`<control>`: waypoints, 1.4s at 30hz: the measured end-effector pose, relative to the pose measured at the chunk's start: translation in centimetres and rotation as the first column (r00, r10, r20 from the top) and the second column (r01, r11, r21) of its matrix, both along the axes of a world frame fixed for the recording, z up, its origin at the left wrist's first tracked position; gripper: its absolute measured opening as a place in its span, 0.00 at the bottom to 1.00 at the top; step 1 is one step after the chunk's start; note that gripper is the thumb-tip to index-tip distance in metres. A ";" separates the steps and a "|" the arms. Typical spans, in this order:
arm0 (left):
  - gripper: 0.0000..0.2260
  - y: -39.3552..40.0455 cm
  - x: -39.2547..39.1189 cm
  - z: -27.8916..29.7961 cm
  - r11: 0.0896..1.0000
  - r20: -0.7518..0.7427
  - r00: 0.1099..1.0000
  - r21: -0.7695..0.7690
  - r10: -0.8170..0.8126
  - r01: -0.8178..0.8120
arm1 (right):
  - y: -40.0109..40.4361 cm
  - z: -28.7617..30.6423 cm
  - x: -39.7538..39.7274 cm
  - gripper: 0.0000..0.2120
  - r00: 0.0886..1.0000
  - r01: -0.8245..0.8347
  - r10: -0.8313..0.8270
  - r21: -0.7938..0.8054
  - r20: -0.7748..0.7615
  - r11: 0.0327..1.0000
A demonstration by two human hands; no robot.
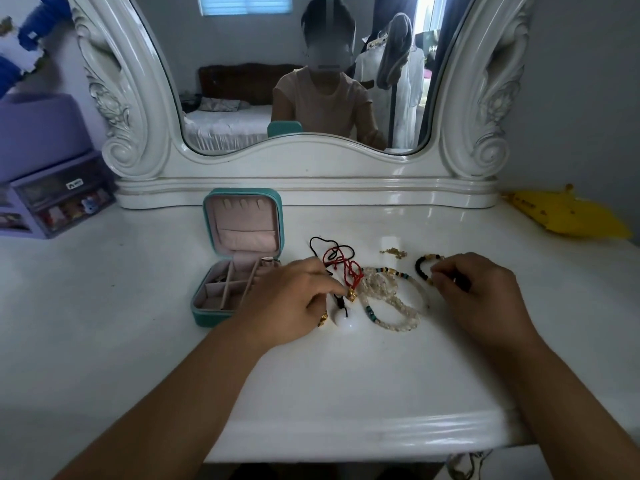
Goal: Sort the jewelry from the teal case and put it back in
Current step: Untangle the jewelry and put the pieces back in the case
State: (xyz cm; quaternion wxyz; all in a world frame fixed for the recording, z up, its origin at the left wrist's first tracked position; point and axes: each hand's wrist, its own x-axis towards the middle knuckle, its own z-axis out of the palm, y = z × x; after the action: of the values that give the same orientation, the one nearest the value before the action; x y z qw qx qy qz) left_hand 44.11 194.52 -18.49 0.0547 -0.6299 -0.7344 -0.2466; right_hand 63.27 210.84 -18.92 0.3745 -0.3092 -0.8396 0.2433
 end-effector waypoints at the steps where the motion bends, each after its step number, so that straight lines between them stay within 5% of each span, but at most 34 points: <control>1: 0.18 0.0 0.1 0.0 1.000 -0.002 1.000 -0.004 -0.017 0.017 | -0.1 0.0 -0.1 0.05 1.000 -0.016 0.015 0.042 0.013 0.999; 7: 0.16 -0.1 -0.7 -0.4 0.998 -0.013 0.999 0.054 0.045 -0.045 | -0.7 0.4 -0.6 0.05 0.991 -0.094 0.077 0.160 0.111 0.983; 16: 0.15 0.9 -0.1 -0.1 0.997 0.034 0.998 0.070 0.043 -0.045 | -3.2 0.3 -2.7 0.06 0.992 -0.128 0.127 0.074 0.021 0.989; 29: 0.14 5.4 1.6 1.5 0.949 0.109 0.988 -0.306 0.111 -0.073 | -2.1 -0.4 -1.2 0.09 0.967 0.125 -0.150 -0.130 -0.204 0.984; 33: 0.11 6.9 1.7 1.4 0.949 0.192 0.974 -0.308 0.122 -0.059 | -2.1 -0.3 -1.2 0.09 0.967 0.130 -0.158 -0.144 -0.200 0.981; 42: 0.09 8.5 0.9 0.5 0.966 0.135 0.971 -0.197 0.198 -0.169 | -1.9 -0.6 -1.0 0.10 0.963 0.135 -0.172 -0.182 -0.206 0.974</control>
State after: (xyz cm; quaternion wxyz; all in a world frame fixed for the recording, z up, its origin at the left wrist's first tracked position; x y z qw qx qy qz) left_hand 44.97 203.01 -17.97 -0.0379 -0.5404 -0.8114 -0.2193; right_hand 62.24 208.93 -19.54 0.4562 -0.3748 -0.7429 0.3155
